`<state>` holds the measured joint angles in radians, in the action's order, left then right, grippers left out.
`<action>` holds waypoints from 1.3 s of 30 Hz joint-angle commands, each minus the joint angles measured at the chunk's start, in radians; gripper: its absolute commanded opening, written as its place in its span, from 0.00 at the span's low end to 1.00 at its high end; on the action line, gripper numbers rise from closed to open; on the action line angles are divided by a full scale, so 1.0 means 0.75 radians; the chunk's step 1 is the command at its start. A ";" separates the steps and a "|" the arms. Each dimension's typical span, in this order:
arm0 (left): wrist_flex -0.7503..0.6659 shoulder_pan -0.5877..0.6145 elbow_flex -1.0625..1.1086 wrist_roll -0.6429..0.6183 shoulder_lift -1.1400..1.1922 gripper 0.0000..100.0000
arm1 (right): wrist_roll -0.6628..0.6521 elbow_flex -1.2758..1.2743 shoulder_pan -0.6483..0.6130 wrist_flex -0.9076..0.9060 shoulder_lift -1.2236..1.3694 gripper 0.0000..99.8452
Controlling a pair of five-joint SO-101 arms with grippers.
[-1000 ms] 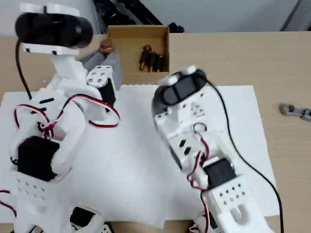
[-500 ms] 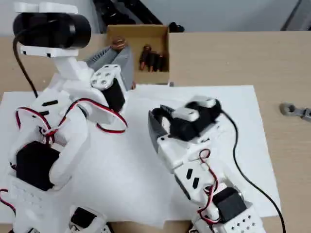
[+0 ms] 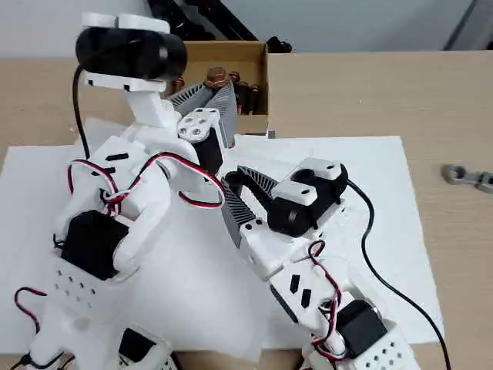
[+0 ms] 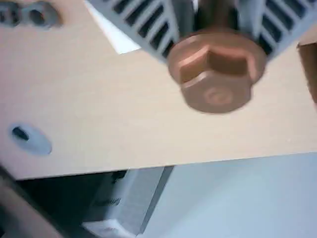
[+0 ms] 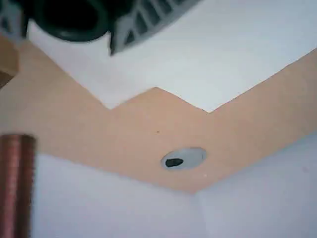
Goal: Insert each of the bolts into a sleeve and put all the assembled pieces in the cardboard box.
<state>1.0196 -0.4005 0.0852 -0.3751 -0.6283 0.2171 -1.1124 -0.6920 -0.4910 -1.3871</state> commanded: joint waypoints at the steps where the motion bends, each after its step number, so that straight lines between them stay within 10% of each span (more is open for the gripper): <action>1: 0.020 -0.004 -0.009 0.020 -0.012 0.00 | -0.018 0.018 -0.013 0.040 -0.021 0.00; 23: 0.227 -0.115 -0.009 0.020 -0.172 0.00 | -0.023 0.010 -0.013 0.038 0.050 0.00; 39: 0.047 -0.090 0.163 0.080 -0.172 0.00 | -0.023 0.016 -0.015 0.042 0.071 0.00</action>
<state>1.1009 -0.4849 0.2140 -0.3276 -0.7388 0.2125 -1.1139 -0.6920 -0.4849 -1.3349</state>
